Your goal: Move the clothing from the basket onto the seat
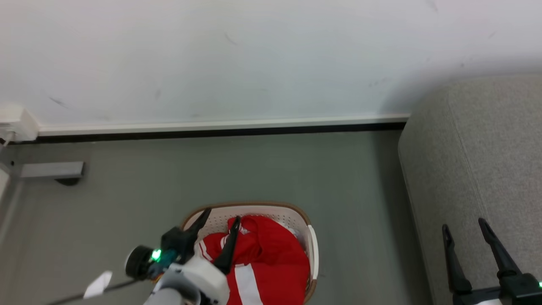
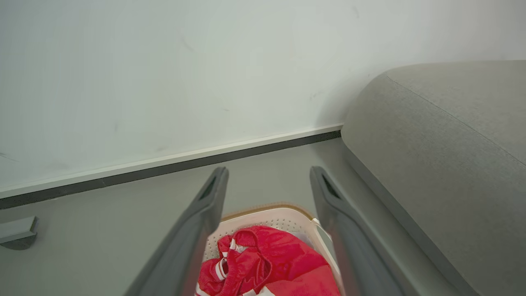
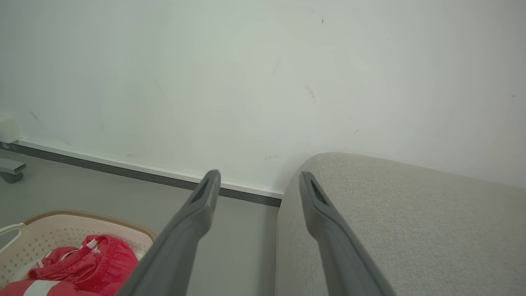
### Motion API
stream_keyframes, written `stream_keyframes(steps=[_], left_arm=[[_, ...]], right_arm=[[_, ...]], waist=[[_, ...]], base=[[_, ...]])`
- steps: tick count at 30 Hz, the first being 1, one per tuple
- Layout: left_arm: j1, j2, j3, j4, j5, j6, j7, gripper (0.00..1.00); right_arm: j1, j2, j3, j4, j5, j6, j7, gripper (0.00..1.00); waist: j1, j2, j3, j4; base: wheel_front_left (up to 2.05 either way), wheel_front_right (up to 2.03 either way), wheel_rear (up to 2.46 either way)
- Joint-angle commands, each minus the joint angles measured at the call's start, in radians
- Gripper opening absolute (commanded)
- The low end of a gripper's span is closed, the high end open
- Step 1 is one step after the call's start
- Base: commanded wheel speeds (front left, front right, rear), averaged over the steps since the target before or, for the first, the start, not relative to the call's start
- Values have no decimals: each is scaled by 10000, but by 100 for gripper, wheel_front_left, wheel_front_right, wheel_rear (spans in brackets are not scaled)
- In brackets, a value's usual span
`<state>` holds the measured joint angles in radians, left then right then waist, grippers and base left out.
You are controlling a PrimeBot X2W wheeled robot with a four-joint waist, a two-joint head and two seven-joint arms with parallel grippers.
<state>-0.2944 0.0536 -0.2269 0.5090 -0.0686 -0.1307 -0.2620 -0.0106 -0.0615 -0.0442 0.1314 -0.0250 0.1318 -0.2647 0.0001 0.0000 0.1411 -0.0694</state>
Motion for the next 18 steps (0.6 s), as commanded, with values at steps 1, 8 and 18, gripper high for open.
stream_keyframes(steps=[1, 8, 18], left_arm=[[-528, 52, -207, 434, 73, 20, 174, 100], [-2233, 29, -1108, 2504, -132, 15, 1330, 100], [-3730, 118, -2047, 4582, -851, 12, 2426, 100]], right_arm=[[-223, 15, -10, -72, 38, -21, 3, 100], [-804, 59, 80, -289, 76, -21, 3, 100], [-1634, 117, 259, -764, 409, -22, 3, 100]], waist=[[-1, 0, 355, -245], [-1, 0, 1169, -799], [-1, 0, 2732, -1574]], base=[[0, 0, 0], [0, 0, 0], [0, 0, 0]])
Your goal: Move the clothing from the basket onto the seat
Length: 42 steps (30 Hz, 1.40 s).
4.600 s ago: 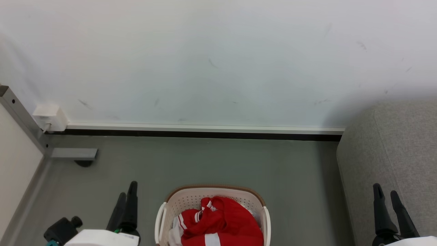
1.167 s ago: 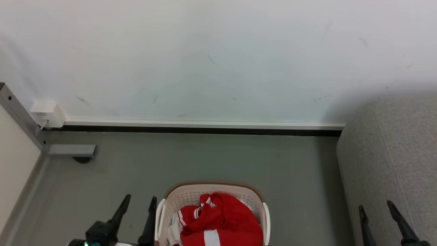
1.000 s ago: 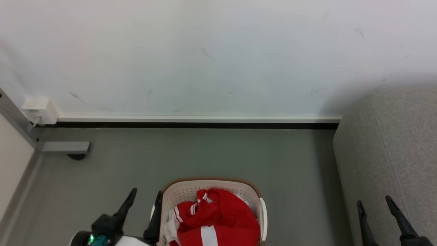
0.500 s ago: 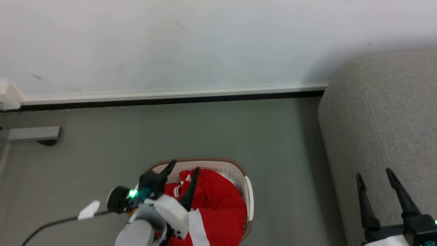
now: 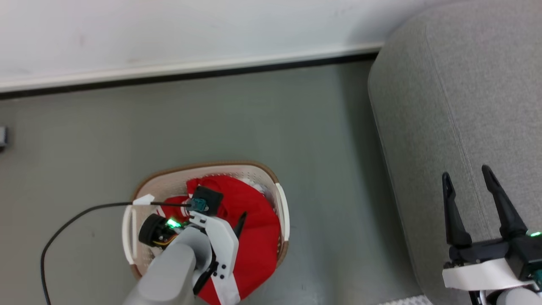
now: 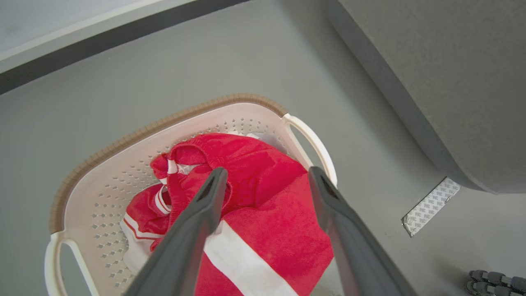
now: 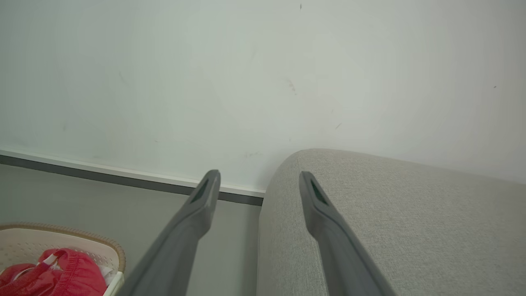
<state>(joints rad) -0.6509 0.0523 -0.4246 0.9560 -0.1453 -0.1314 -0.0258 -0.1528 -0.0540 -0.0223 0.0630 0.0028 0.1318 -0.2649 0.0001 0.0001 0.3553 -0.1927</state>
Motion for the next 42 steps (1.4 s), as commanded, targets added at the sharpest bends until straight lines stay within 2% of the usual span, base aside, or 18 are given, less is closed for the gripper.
stream_keyframes(steps=[1, 10, 26, 42], left_arm=[[-310, 183, -171, 275, -130, 20, 104, 100], [-971, 658, -1678, 1250, -725, 19, 599, 100], [-1974, 1731, -4409, 1196, -2109, 19, 610, 100], [-2860, 2466, -6363, 945, -3652, 18, 785, 100]], right_arm=[[-304, 42, 40, -144, 224, -21, 7, 100], [-862, 46, 264, -489, 622, -21, 7, 100], [-1394, 45, 522, -643, 794, -22, 7, 100], [-1731, 47, 610, -750, 835, -21, 7, 100]], waist=[[-1, -1, 757, -385], [-1, -1, 1826, -632], [-1, -1, 2843, -648], [-1, -1, 3792, -776]], base=[[0, 0, 0], [0, 0, 0], [0, 0, 0], [0, 0, 0]])
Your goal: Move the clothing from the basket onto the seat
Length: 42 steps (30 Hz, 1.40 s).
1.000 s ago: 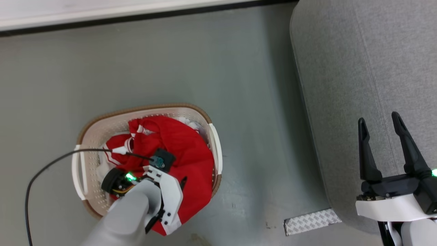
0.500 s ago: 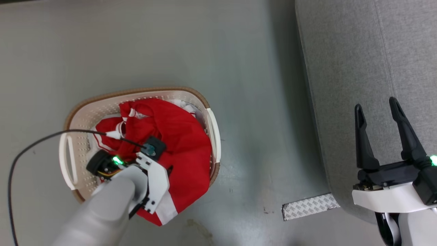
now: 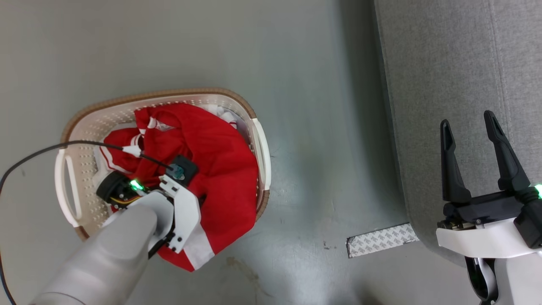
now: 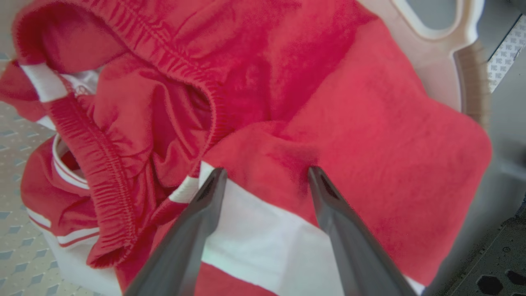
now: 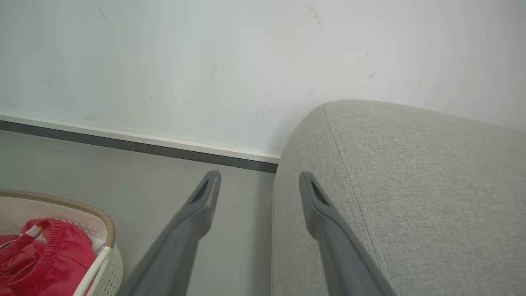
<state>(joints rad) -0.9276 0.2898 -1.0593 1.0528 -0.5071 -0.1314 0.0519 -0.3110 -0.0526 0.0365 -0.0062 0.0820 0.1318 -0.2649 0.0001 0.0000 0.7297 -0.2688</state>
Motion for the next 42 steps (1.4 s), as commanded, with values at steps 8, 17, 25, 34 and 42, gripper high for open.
stream_keyframes(steps=[8, 17, 25, 34, 42], left_arm=[[-380, 297, -746, -70, -749, 18, 36, 100], [-953, 379, -1324, 119, -1120, 18, -299, 100], [-1197, 214, -1631, 396, -1345, 18, -622, 19], [-1209, -90, -1720, 541, -1807, 18, -1449, 0], [-727, -427, -1565, -82, -2812, 18, -2663, 0]], right_arm=[[-210, 34, 23, -108, 80, -21, 7, 100], [-443, 34, 9, -240, 75, -21, 7, 100], [-487, 34, -86, -316, 44, -21, 7, 100], [-568, 33, -152, -149, 72, -23, 7, 100], [-387, 33, -234, 48, 137, -23, 6, 100]], waist=[[-1, 0, 323, -47], [-1, 0, 904, -163], [-1, 0, 1246, -117], [-1, 0, 1021, 85], [-1, 0, 251, 369]], base=[[0, 0, 0], [0, 0, 0], [0, 0, 0], [0, 0, 0], [0, 0, 0]])
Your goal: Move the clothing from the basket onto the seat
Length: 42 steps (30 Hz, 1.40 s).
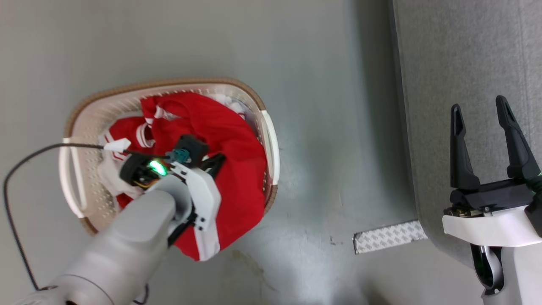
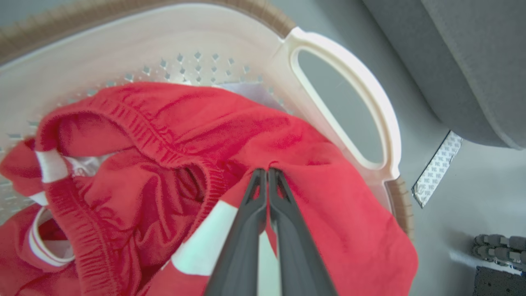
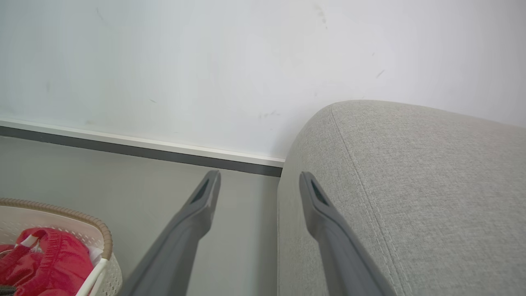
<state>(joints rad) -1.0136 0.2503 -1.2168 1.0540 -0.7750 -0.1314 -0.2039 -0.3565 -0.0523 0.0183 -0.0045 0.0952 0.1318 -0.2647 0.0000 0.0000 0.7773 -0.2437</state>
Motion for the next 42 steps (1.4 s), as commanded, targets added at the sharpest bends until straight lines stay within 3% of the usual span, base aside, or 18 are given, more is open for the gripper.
stream_keyframes(steps=[1, 8, 15, 30, 42], left_arm=[[177, -45, 35, -197, -273, 18, -249, 0], [557, -224, 910, -1500, -864, 18, -611, 0], [2383, -263, 3384, -3870, -253, 17, -604, 0], [5415, -800, 6287, -6832, 878, 17, -605, 0], [6259, -1187, 7628, -8439, 1634, 17, -607, 0]], right_arm=[[97, 28, -52, 61, 0, -23, 5, 100], [432, 28, -157, 255, -120, -23, 4, 100], [1075, 22, -474, 492, -289, -21, 5, 100], [2126, 19, -647, 800, -387, -21, 6, 100], [2690, 17, -527, 933, -277, -23, 6, 100]], waist=[[0, 0, -343, 151], [0, 0, -1283, 413], [0, 0, -2458, 744], [0, 0, -4513, 1146], [0, 0, -5650, 1255]], base=[[0, 0, 0], [0, 0, 0], [0, 0, 0], [0, 0, 0], [0, 0, 0]])
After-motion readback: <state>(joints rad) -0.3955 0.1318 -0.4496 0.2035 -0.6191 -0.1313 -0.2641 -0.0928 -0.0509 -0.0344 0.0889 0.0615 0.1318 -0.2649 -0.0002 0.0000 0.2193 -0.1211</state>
